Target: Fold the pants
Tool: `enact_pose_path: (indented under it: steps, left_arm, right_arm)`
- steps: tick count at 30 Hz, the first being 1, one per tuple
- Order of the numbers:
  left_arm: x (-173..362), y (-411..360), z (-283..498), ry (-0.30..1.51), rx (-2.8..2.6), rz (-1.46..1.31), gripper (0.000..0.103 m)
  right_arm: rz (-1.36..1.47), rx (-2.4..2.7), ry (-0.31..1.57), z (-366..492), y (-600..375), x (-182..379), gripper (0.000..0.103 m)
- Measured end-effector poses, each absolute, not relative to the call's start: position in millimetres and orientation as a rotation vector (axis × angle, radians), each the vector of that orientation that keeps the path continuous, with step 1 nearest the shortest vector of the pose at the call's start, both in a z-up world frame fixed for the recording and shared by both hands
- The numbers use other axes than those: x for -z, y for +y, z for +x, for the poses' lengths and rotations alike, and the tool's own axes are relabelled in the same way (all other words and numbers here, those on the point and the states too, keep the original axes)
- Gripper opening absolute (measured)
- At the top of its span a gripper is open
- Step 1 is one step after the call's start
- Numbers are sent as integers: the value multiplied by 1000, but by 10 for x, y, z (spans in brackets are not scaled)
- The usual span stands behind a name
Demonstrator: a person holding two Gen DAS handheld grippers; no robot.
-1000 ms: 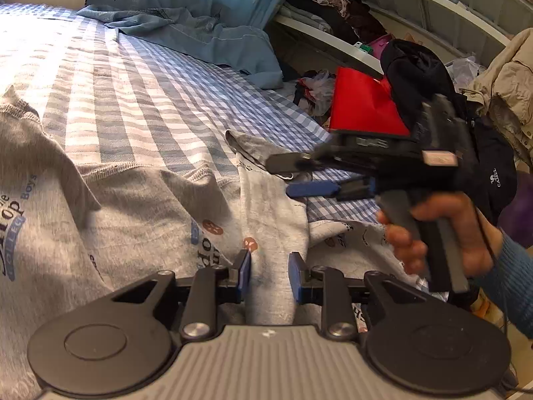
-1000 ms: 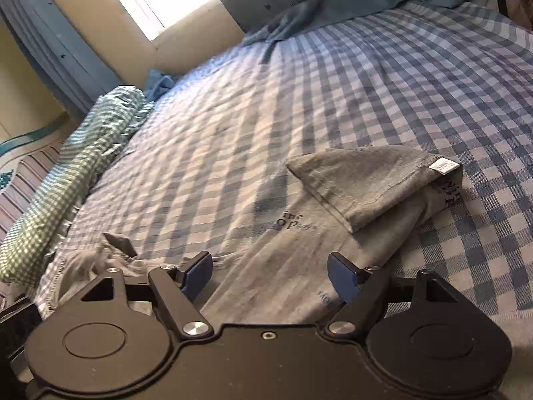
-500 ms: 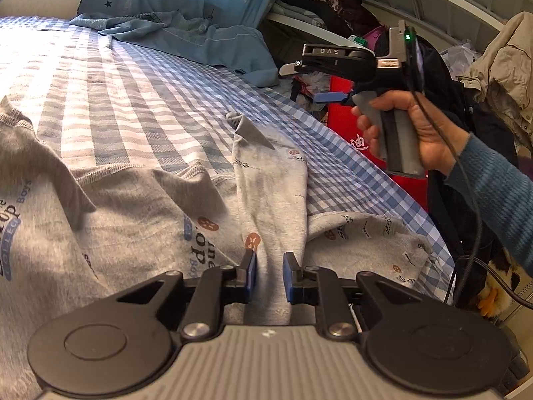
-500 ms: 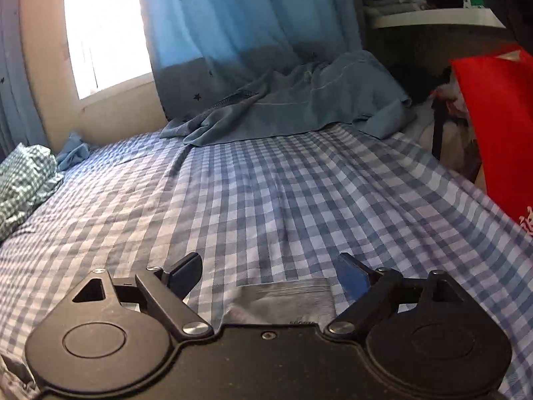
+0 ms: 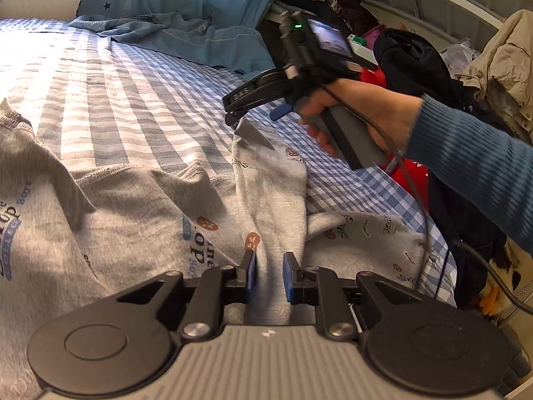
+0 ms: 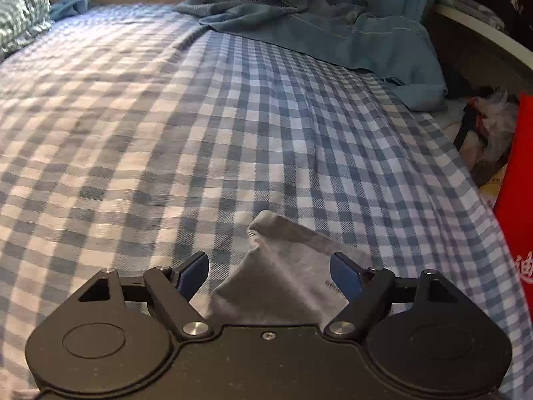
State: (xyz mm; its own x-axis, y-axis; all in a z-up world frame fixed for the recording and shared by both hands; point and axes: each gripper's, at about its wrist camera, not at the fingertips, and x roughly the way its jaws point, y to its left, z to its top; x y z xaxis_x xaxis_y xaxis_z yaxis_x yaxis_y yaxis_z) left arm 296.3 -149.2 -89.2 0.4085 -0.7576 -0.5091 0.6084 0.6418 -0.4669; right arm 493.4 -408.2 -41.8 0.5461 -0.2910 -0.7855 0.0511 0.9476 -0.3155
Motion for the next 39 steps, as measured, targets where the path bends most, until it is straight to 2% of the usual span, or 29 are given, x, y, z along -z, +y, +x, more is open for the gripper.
enact_pose_path:
  steps: [1,2,4,5,6,7,8,15,18,22,25,29,35,37,39]
  left_arm:
    - [890,-1492,2960,755,871,-219,19]
    - [888,-1495,2956,753,872,-216,18]
    - [887,-1492,2944,749,875,-211,16]
    - [883,-1494,2938,746,874,-209,13]
    - [879,-1496,2934,743,873,-208,8]
    - [875,-1485,2922,736,870,-207,6]
    - [865,-1481,2912,728,871,-205,3]
    - [604,-1694,2598,592,750,20,1]
    - [449,-1901,2305,475,736,196,1]
    - [434,-2167,1877,350,732,410,1]
    - [571,-2337,1674,345,748,526,0]
    - [782,-2461,1576,398,755,607,0]
    - [783,-2507,1562,413,742,658,0]
    - [788,-2521,1554,416,738,676,0]
    - [790,-2520,1537,419,734,683,0]
  right_arm:
    - [-264,210,1006,5017,-4116,458,80]
    - [-250,203,1042,5085,-4162,509,75]
    - [-192,180,1080,5150,-4221,548,58]
    - [-154,170,1077,5160,-4258,531,43]
    - [-135,171,1073,5155,-4272,514,19]
    - [-137,177,1057,5135,-4285,486,7]
    - [-143,179,1033,5094,-4288,431,3]
    - [-37,160,759,4346,-4726,-348,1]
    - [11,158,632,3765,-5007,-720,0]
    - [104,180,480,2813,-5390,-947,0]
    - [188,230,438,2155,-5664,-778,0]
    - [333,330,459,1383,-5958,-179,0]
    - [514,369,504,936,-6134,454,0]
    - [535,352,498,891,-6122,491,7]
    - [554,338,498,875,-6131,496,26]
